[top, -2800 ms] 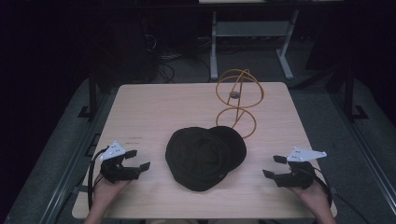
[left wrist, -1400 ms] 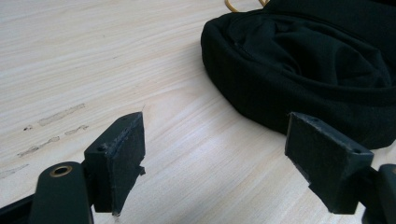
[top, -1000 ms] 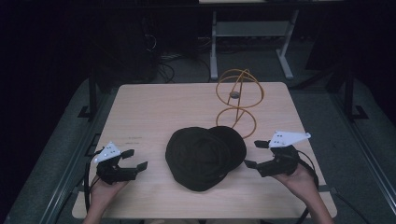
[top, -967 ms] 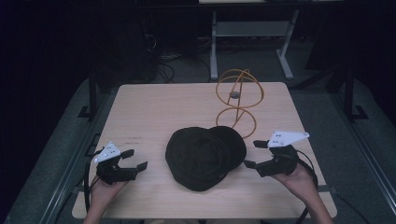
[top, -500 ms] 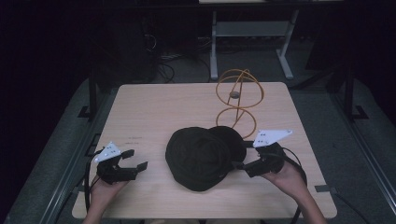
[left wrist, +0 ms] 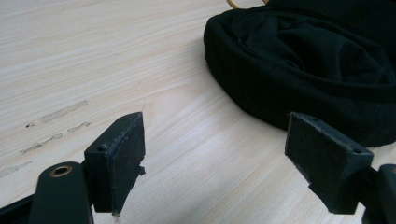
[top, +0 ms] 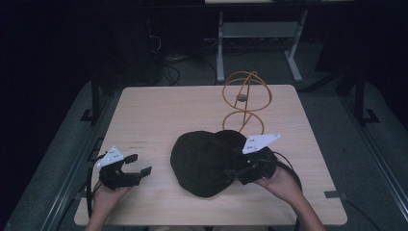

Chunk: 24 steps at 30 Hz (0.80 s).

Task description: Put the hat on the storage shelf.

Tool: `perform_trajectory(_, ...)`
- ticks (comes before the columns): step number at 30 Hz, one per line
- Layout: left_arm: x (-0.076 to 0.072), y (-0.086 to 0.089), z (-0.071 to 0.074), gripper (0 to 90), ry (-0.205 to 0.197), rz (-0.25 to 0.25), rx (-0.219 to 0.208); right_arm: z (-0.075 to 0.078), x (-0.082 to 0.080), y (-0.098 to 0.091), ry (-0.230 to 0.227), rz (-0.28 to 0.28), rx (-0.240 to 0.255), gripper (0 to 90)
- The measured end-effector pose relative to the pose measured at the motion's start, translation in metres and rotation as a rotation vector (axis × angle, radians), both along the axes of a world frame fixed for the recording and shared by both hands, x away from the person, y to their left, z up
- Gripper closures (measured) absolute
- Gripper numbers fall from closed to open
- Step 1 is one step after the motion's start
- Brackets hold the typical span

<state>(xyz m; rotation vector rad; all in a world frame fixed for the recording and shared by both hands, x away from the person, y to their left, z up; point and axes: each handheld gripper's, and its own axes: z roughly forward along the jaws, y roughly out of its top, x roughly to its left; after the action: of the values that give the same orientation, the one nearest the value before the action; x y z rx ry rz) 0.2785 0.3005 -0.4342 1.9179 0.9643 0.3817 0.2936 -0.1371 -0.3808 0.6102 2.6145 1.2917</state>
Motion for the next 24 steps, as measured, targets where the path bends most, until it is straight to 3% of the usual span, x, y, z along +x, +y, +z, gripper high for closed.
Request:
perform_trajectory(13, 0.001, 0.0, 0.0, 19.9, -0.002, -0.011, 0.009, -0.01, 0.003, 0.031, 0.041, 0.034, -0.021, 23.0)
perform_trajectory(24, 0.001, 0.0, 0.0, 19.8, -0.005, -0.013, 0.012, -0.017, 0.002, 0.044, 0.055, 0.056, -0.027, 24.9)
